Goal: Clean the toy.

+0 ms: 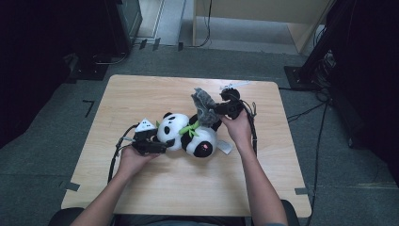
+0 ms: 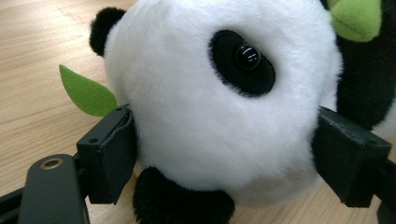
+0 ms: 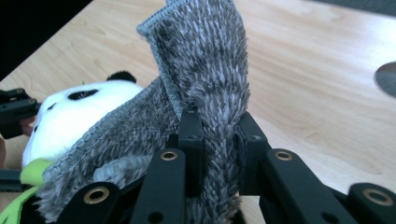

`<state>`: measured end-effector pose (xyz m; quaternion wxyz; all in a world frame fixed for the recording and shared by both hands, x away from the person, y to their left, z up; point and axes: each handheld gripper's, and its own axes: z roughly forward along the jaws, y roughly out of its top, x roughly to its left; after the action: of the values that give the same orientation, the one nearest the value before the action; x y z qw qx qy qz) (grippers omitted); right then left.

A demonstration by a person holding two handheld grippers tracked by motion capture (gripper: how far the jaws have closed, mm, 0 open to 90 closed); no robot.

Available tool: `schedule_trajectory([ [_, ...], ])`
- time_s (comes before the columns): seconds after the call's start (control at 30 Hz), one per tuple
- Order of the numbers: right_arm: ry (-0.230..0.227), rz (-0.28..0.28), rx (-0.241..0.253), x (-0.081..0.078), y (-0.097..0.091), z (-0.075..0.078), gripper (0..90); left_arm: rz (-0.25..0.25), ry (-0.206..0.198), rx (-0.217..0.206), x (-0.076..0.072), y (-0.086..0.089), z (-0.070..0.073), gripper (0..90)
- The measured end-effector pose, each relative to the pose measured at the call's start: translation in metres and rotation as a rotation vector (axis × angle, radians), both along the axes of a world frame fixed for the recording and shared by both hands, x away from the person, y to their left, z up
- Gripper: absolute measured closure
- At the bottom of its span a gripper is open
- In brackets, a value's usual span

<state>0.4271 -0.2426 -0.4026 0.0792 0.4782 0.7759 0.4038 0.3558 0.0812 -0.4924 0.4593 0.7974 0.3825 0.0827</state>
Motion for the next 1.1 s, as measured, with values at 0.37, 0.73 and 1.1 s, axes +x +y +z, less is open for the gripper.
schedule_trajectory([
  [0.37,-0.104,0.025,0.110,-0.022,-0.010,0.042,77.6,-0.001,0.010,-0.001,0.001,0.000,0.001,15.4],
  [0.73,-0.073,0.041,0.051,-0.044,-0.024,0.044,77.5,-0.010,0.027,0.014,0.004,0.000,0.004,15.2],
  [1.1,-0.006,0.049,0.005,-0.050,-0.024,0.004,76.1,-0.015,0.017,0.006,0.006,-0.002,0.003,15.9],
])
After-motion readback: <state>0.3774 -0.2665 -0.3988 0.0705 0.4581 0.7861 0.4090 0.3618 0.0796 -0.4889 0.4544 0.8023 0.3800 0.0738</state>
